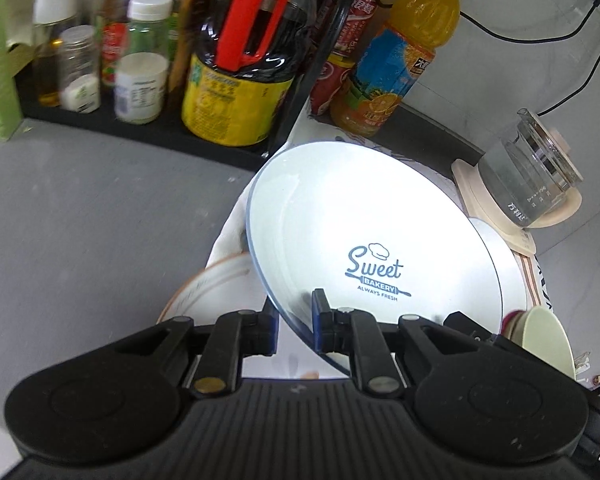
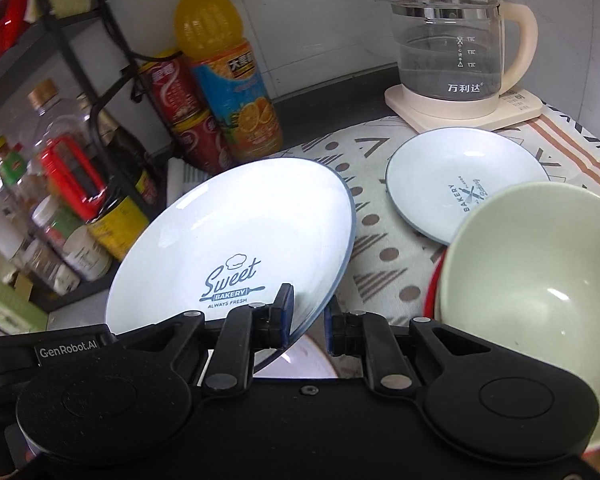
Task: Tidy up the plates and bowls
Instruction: 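Lift the 'Sweet' plate with both grippers toward the flower-pattern plate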
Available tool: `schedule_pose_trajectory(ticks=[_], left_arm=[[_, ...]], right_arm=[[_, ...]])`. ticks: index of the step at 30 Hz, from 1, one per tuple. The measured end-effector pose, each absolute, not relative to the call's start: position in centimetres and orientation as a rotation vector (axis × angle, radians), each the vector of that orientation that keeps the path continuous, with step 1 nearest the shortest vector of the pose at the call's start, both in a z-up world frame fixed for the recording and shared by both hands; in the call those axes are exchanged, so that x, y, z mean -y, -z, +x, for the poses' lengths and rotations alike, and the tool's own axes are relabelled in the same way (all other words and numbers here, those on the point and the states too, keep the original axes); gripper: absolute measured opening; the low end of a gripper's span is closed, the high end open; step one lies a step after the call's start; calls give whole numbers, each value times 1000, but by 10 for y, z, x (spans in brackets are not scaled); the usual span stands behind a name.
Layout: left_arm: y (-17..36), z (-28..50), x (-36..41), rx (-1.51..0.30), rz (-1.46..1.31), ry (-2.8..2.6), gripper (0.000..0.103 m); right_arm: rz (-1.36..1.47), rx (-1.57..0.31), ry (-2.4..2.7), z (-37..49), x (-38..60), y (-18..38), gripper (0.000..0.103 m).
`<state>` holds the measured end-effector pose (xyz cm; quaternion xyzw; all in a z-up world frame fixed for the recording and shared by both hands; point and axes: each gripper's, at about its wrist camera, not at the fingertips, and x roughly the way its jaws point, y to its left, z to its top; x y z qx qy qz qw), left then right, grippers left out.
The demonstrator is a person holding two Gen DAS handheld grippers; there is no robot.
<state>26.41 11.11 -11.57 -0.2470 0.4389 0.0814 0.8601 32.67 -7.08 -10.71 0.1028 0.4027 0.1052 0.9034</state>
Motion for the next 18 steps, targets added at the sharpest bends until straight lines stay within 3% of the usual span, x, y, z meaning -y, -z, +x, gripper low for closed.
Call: schedule_pose_trajectory(ticks=[18], left_arm=[[125, 186, -86, -942, -569, -266, 15]], right_arm=[[141, -850, -302, 264, 90, 120, 15]])
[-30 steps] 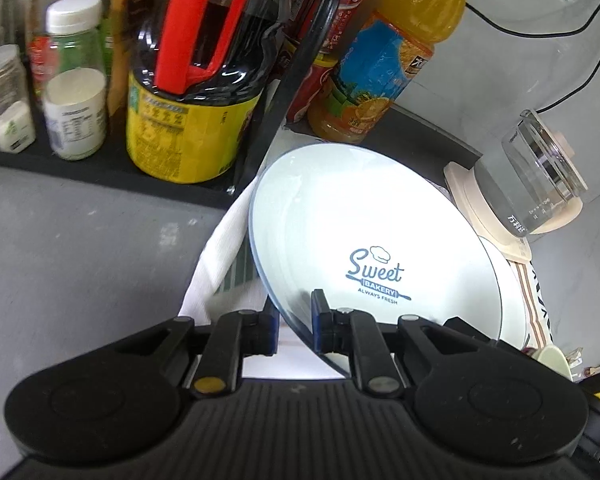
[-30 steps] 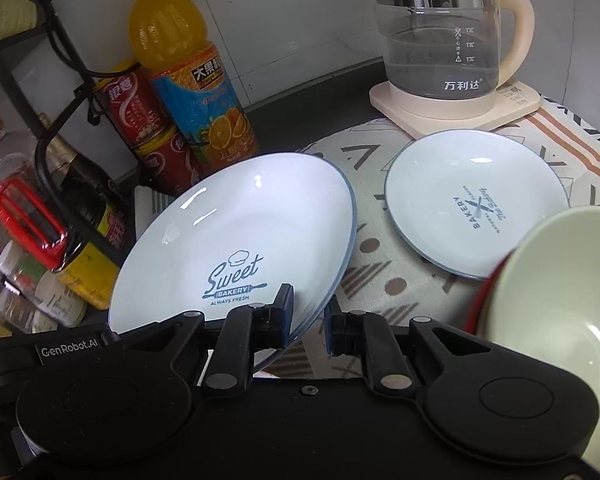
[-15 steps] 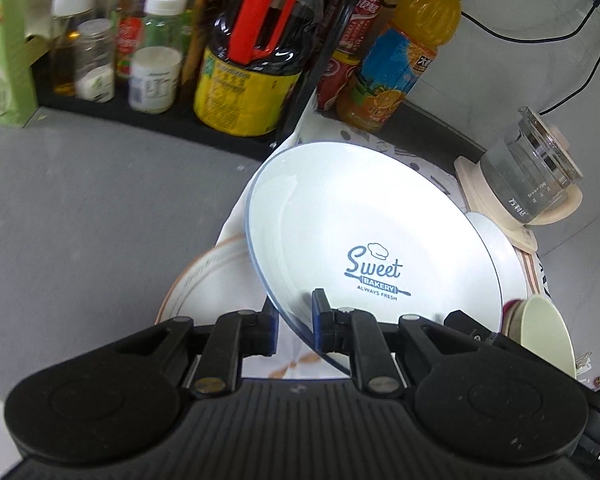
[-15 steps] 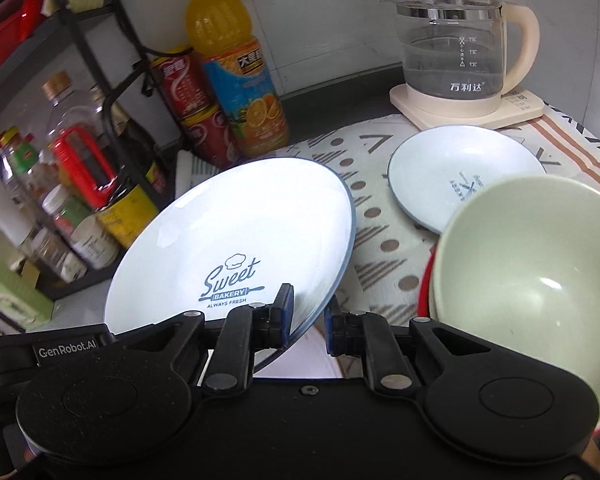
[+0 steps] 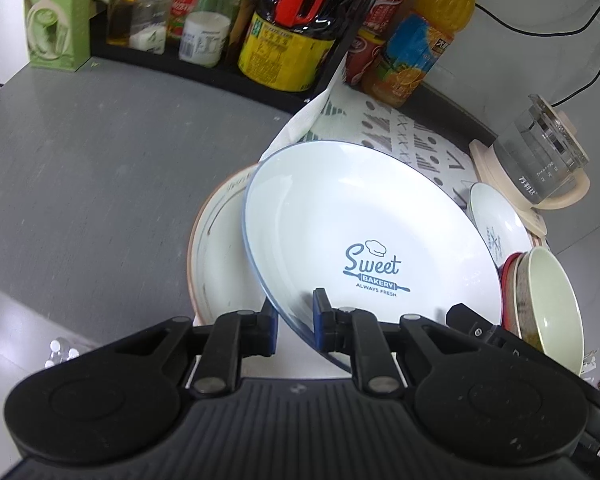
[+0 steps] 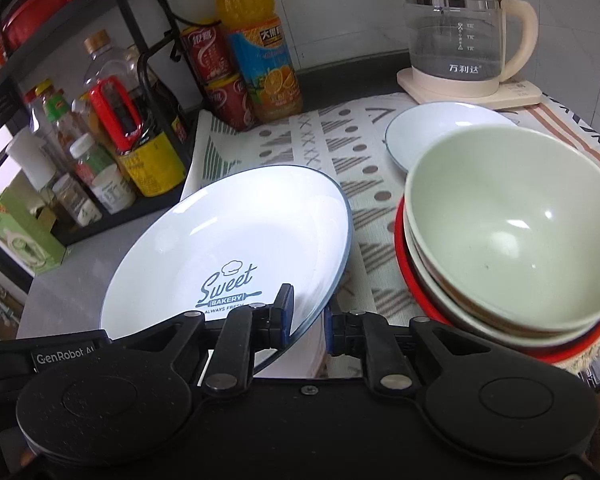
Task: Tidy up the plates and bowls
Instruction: 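Lift the 'Sweet' plate with both grippers toward the flower-pattern plate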
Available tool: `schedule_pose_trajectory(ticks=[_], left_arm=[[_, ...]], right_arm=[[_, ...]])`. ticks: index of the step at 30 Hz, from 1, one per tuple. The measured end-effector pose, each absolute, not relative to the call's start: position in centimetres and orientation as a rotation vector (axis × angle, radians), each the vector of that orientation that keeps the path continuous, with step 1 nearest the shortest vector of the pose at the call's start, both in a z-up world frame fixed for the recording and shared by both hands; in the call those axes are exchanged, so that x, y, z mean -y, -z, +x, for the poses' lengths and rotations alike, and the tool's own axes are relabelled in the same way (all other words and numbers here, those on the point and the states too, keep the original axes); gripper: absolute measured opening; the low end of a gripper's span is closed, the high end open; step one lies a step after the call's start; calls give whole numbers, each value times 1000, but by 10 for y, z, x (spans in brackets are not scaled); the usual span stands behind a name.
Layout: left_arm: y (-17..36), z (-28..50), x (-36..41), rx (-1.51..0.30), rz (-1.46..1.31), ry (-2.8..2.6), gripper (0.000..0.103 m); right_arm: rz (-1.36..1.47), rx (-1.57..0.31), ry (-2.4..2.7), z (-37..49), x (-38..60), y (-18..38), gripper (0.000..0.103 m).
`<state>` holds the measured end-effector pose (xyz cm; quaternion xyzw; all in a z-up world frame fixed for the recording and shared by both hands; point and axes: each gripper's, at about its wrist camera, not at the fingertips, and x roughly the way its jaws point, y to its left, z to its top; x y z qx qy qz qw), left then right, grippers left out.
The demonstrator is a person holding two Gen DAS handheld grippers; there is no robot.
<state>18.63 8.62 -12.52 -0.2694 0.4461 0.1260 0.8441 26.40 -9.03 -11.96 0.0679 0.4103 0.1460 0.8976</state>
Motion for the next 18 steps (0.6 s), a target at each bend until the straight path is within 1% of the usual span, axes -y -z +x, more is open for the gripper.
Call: schedule_pose_trajectory(ticks=[18], left_arm=[[134, 167, -82, -984, -598, -289, 17]], right_arm=[[98, -874, -320, 247, 95, 125, 15]])
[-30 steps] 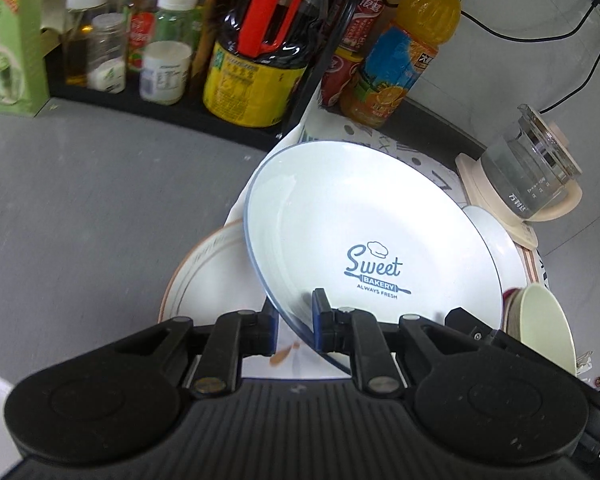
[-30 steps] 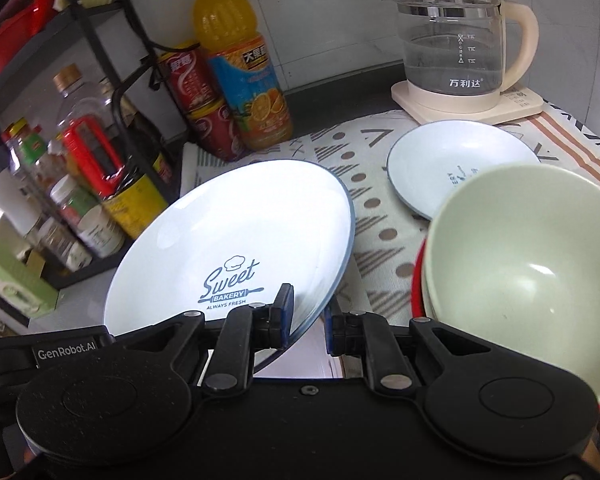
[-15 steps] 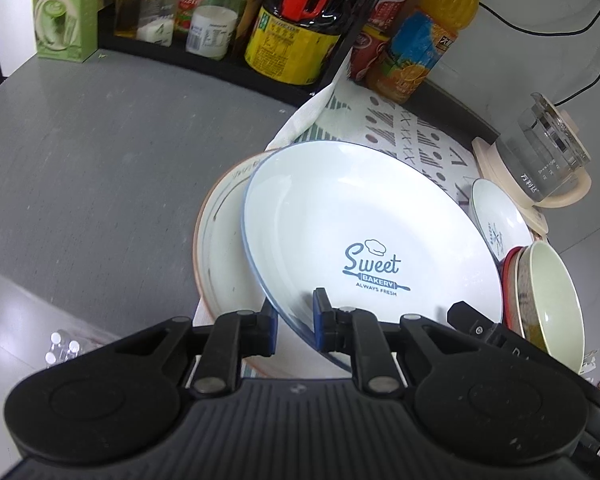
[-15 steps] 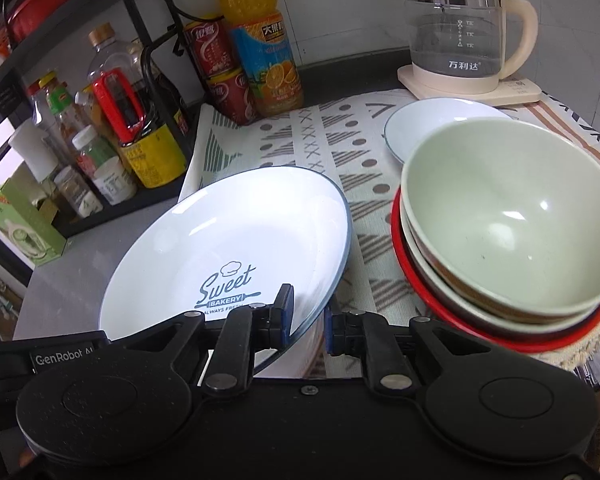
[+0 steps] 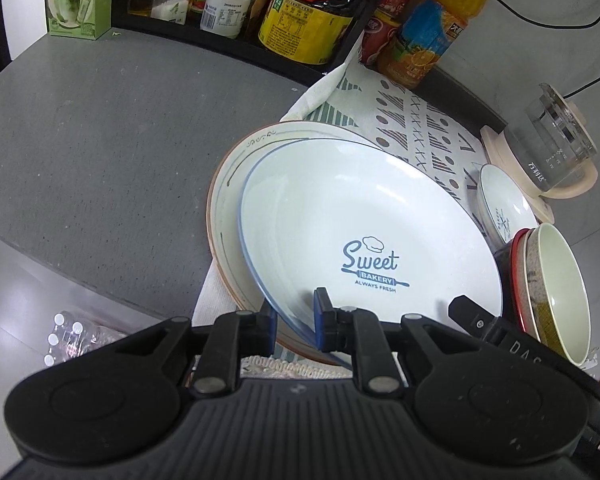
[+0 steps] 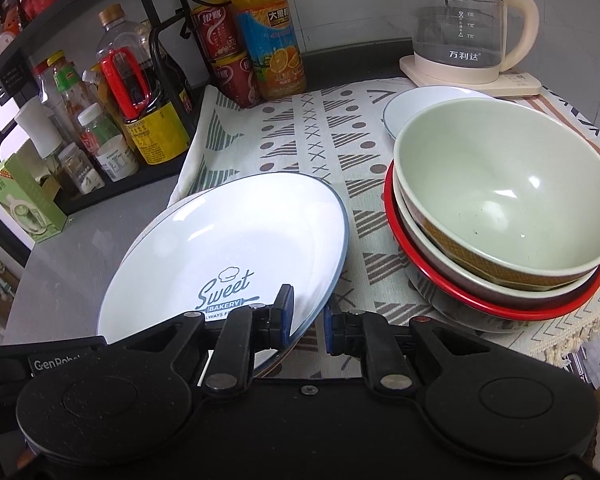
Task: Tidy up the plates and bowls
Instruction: 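Lower the 'Sweet' plate onto the flower-pattern plate with both grippers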
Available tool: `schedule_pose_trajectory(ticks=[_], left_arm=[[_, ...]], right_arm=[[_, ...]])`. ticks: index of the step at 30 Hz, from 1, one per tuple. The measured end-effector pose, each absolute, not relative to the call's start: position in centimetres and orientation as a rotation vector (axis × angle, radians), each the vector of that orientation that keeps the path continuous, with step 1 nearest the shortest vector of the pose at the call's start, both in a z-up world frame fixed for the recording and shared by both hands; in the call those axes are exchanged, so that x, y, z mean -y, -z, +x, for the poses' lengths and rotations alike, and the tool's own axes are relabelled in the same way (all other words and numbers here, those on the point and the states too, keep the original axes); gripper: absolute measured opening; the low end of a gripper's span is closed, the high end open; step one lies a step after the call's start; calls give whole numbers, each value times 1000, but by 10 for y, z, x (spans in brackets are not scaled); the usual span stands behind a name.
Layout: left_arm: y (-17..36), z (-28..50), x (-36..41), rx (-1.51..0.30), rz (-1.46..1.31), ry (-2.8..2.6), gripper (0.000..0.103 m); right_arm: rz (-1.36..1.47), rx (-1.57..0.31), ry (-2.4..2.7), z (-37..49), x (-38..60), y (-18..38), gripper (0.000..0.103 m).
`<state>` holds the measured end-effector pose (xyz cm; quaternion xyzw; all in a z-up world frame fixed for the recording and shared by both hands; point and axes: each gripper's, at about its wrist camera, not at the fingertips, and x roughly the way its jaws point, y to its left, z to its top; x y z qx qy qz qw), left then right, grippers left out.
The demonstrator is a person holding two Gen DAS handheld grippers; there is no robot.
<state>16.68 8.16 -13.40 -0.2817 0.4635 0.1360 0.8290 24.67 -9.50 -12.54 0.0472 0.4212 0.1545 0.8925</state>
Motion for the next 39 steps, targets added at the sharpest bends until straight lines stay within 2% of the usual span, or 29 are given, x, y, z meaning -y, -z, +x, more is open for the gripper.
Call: schedule_pose_trajectory(ticks=[11, 16, 39], left_arm=[[134, 175, -80, -1021, -559, -276, 17], [133, 181, -81, -1070, -555, -254, 23], [133, 177, -106, -1082, -574, -329, 24]], right_arm=[[100, -895, -309, 249, 93, 131, 14], [106, -898, -300, 253, 91, 132, 13], [83, -904, -281, 259, 78, 136, 11]])
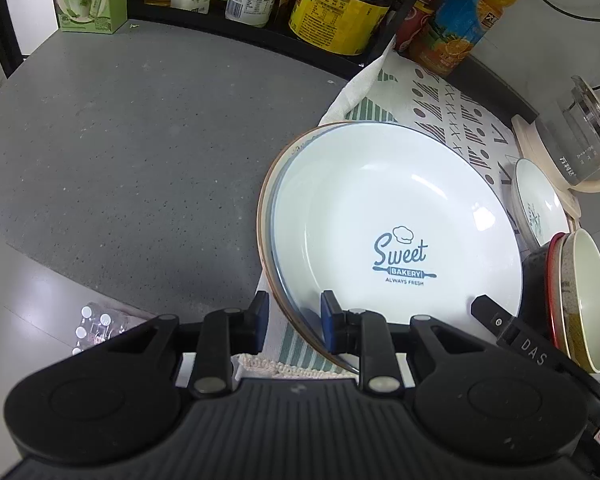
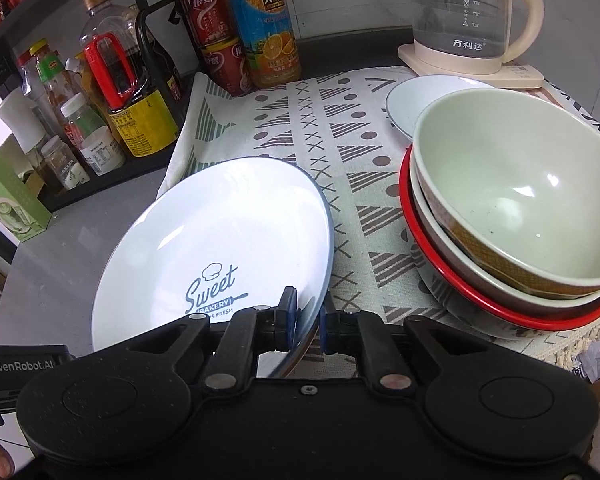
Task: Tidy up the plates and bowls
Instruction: 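Lower the 'Sweet' plate onto the flower-pattern plate with both grippers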
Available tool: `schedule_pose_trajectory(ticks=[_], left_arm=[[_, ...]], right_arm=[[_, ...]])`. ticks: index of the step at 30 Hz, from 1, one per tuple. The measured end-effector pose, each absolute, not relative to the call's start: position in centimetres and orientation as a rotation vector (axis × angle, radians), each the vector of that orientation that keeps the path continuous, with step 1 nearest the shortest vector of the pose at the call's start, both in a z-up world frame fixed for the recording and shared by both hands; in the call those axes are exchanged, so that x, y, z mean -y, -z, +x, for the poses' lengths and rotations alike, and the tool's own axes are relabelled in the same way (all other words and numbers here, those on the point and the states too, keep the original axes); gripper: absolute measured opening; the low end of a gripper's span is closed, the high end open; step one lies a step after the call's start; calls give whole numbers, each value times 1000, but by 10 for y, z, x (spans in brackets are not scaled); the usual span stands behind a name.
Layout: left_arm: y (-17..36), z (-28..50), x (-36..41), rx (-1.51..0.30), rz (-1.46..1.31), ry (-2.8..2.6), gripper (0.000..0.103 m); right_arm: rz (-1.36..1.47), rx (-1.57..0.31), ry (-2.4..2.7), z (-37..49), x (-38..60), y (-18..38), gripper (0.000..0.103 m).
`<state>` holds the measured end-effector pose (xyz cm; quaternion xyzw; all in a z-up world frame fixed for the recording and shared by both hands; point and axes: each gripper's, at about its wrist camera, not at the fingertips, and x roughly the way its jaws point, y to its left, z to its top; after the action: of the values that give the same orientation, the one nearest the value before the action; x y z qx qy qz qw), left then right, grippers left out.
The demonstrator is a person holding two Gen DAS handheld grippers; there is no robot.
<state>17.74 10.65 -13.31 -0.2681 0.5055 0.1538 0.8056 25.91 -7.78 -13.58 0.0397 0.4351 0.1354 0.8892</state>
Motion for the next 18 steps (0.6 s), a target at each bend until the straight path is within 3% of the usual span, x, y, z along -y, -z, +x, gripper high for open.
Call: schedule_pose_trajectory(ticks=[18], left_arm=[[139, 180, -120, -1064, -597, -350, 24]], right_arm=[[54, -960, -273, 262, 69, 155, 18]])
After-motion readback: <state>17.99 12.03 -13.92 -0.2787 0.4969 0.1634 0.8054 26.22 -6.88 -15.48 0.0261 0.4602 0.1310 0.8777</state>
